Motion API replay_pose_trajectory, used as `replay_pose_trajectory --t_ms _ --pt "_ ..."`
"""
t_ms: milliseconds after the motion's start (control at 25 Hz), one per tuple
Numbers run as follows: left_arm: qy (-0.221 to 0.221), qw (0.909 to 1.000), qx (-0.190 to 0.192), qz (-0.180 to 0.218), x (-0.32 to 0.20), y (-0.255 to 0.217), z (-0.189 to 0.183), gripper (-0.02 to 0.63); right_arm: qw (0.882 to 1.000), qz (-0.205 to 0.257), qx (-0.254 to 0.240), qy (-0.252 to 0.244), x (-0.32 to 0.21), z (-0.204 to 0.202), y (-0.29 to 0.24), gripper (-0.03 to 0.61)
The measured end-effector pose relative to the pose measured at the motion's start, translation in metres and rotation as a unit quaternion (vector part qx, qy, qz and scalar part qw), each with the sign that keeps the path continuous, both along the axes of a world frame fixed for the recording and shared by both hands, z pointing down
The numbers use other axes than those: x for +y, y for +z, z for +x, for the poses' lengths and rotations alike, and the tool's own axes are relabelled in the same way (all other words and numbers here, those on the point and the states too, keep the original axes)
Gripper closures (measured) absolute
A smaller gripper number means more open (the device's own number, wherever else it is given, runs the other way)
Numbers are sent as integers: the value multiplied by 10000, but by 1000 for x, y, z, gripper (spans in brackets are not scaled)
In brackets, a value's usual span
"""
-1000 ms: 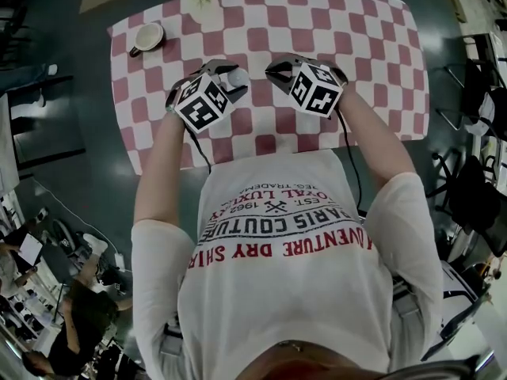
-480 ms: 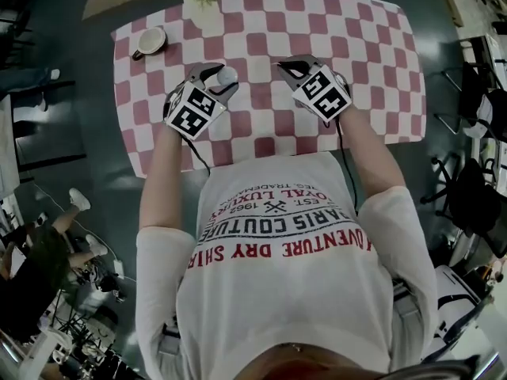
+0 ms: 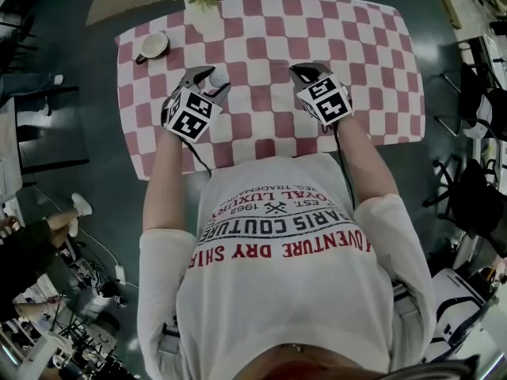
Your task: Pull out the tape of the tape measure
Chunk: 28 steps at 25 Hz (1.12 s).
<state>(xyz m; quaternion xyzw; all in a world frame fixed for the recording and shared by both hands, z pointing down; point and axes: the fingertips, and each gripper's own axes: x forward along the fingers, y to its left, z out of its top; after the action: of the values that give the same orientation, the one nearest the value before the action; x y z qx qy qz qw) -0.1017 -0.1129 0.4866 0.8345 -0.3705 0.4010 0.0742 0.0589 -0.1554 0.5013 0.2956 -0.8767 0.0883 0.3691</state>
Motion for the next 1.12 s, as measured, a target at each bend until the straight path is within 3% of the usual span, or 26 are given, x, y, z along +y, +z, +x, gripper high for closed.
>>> replay_pose_trajectory --t_ms 360,680,920,1120 --pt "-222 9997 -53 42 -1 2 -9 380 9991 3 262 330 -4 22 9 546" --pt "-456 9989 -30 89 -1 4 -19 380 9981 107 170 588 -11 34 5 546" --pt "-409 9991 48 85 1 6 -14 380 9965 234 288 752 -24 51 -2 546" --pt "-738 9973 14 43 2 10 -35 380 9921 136 321 1209 -32 80 4 546"
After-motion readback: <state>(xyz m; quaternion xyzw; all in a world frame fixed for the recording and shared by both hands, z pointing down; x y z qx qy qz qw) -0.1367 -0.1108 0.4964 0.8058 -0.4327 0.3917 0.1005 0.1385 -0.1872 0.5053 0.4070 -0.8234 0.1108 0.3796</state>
